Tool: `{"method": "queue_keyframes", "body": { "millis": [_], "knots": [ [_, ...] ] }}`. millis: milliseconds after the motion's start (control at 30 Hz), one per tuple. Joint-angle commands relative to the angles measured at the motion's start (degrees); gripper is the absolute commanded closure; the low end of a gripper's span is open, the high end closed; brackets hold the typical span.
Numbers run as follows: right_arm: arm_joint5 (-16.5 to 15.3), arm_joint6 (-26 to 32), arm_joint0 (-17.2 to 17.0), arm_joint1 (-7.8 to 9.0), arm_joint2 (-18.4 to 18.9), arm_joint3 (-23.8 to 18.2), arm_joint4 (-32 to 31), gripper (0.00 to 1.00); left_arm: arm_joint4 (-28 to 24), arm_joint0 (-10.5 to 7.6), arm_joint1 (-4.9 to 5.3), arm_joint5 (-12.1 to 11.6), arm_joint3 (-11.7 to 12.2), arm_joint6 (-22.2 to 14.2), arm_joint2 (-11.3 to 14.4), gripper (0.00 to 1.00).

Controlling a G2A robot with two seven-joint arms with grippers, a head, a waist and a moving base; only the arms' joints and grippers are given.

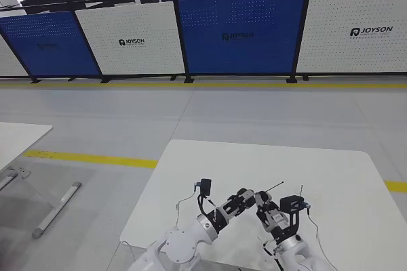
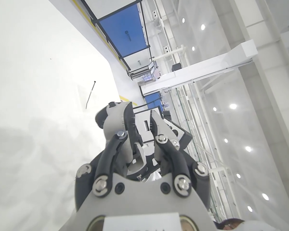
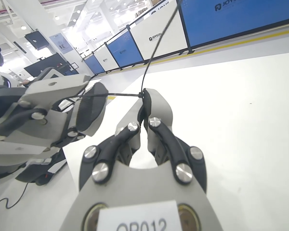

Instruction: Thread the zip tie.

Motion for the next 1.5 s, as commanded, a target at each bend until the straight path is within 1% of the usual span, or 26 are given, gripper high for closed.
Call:
{"method": "queue_keyframes", "body": {
  "millis": [0, 167, 467, 533, 600, 767, 867, 900, 1200, 1233, 1267, 1300, 1467],
  "knots": [
    [0.2, 0.1, 0.0, -0.02, 0.0, 0.0, -0.1, 1.00, 0.0, 0.06, 0.00, 0.0, -0.1, 0.0, 0.0, 0.85],
    [0.9, 0.2, 0.2, -0.14, -0.4, 0.0, -0.8, 1.00, 0.3, 0.23, 0.05, 0.2, -0.4, -0.4, -0.2, 0.83],
    [0.8, -0.3, 0.3, -0.28, -1.0, -0.1, -2.3, 1.00, 0.2, -0.19, -0.05, 1.1, -0.1, -0.6, 0.1, 0.89],
    [0.7, -0.3, 0.2, -0.28, -0.9, -0.1, -2.4, 1.00, 0.1, -0.28, -0.08, 1.2, 0.1, -0.7, 0.1, 0.89],
    [0.4, -0.4, 0.2, -0.27, -0.9, -0.2, -2.6, 1.00, -0.1, -0.40, -0.11, 1.3, 0.2, -0.7, 0.2, 0.92],
    [-0.1, -0.8, -0.1, -0.25, -0.8, -0.3, -2.9, 1.00, -0.4, -0.50, -0.15, 1.6, 0.4, -0.5, 0.1, 0.92],
    [-0.4, -0.9, -0.2, -0.24, -0.7, -0.4, -3.0, 1.00, -1.0, -0.61, -0.20, 1.6, 0.6, -0.5, 0.1, 0.96],
    [-0.4, -0.9, -0.3, -0.24, -0.7, -0.4, -3.0, 1.00, -0.9, -0.58, -0.20, 1.6, 0.6, -0.5, 0.1, 1.00],
    [-1.1, -0.4, -0.4, -0.24, -0.5, -0.5, -2.7, 1.00, -1.1, -0.41, -0.23, 1.3, 0.7, -0.5, -0.1, 1.00],
    [-1.1, -0.1, -0.4, -0.24, -0.4, -0.5, -2.4, 0.86, -1.2, -0.39, -0.23, 1.2, 0.7, -0.4, -0.1, 1.00],
    [-1.2, 0.2, -0.4, -0.24, -0.4, -0.5, -2.1, 0.15, -1.2, -0.36, -0.24, 1.1, 0.8, -0.3, -0.2, 1.00],
    [-1.1, 0.6, -0.4, -0.24, -0.3, -0.5, -1.9, 0.00, -1.2, -0.35, -0.24, 1.1, 0.8, -0.3, -0.2, 1.00],
    [-1.2, 2.0, -0.2, -0.26, -0.1, -0.5, -0.6, 0.00, -1.3, -0.29, -0.30, 1.0, 0.8, 0.4, -0.3, 1.00]
  ]
}}
